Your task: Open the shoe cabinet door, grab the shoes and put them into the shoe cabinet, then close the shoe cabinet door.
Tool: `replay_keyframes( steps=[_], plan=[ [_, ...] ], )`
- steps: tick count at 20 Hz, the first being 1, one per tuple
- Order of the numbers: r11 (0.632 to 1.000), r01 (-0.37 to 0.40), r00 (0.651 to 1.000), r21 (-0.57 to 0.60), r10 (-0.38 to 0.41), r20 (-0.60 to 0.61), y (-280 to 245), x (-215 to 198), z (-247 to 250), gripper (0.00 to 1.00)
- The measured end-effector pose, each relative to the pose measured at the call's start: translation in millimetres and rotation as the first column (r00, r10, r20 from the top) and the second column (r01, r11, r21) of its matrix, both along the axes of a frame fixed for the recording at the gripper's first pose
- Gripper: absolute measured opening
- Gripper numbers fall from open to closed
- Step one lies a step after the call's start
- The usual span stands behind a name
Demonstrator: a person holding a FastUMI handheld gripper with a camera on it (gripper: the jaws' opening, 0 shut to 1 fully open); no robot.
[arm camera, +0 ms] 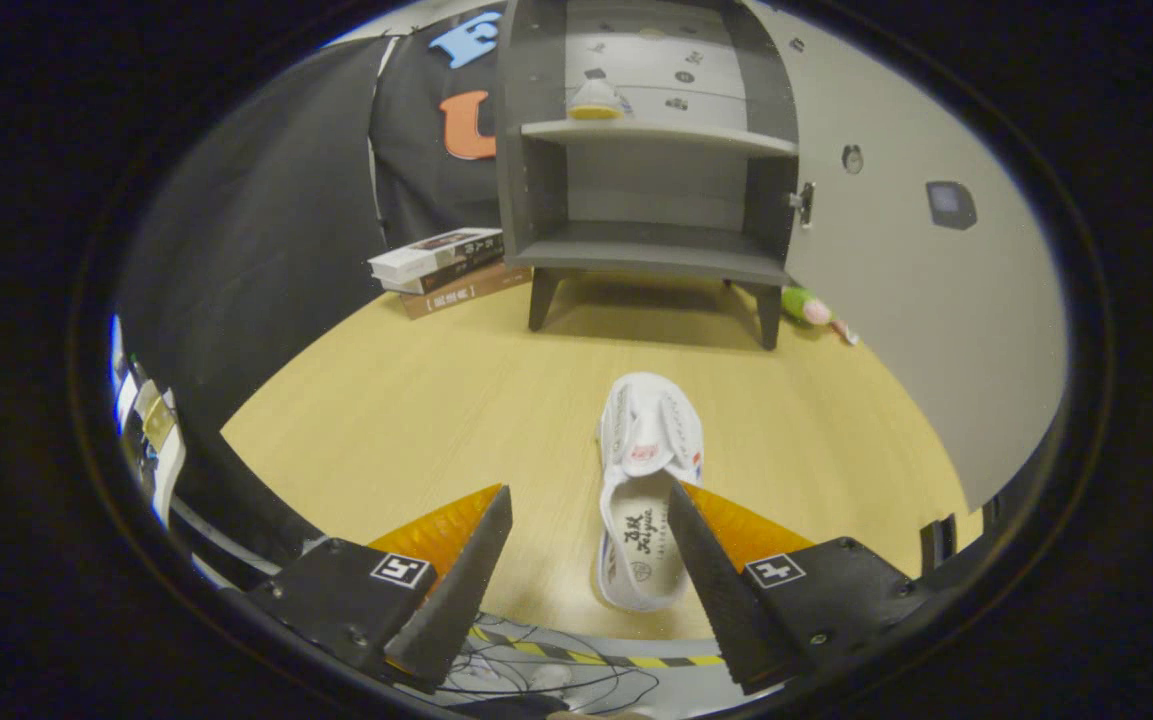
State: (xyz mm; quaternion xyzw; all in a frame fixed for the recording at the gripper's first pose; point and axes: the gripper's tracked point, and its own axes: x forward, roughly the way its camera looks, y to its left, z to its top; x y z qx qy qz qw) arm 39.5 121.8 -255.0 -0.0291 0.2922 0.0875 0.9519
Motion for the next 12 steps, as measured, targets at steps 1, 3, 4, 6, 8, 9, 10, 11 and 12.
replay_keyframes(
  steps=[1, 3, 4, 6, 8, 9, 10, 11, 12],
  plan=[
    [1.000, 0.004, 0.999, -0.002, -0.004, -0.035, 1, -2, -6, 0.99],
    [0.999, 0.013, 0.998, -0.034, -0.014, -0.056, -1, -1, -12, 0.99],
    [0.999, 0.015, 0.998, -0.049, -0.018, -0.053, -3, 3, -13, 0.99],
    [0.998, 0.021, 0.997, -0.059, -0.025, -0.066, -5, 6, -19, 0.99],
    [0.997, 0.032, 0.998, -0.071, -0.036, -0.057, -6, 13, -17, 0.99],
    [0.997, 0.028, 0.999, -0.078, -0.032, -0.038, -5, 19, -16, 0.99],
    [0.995, 0.030, 0.999, -0.098, -0.032, -0.028, -8, 27, -20, 0.99],
    [0.994, 0.026, 1.000, -0.105, -0.027, -0.013, -10, 33, -19, 0.99],
    [0.995, 0.021, 1.000, -0.102, -0.021, -0.002, -8, 36, -17, 1.00]
  ],
)
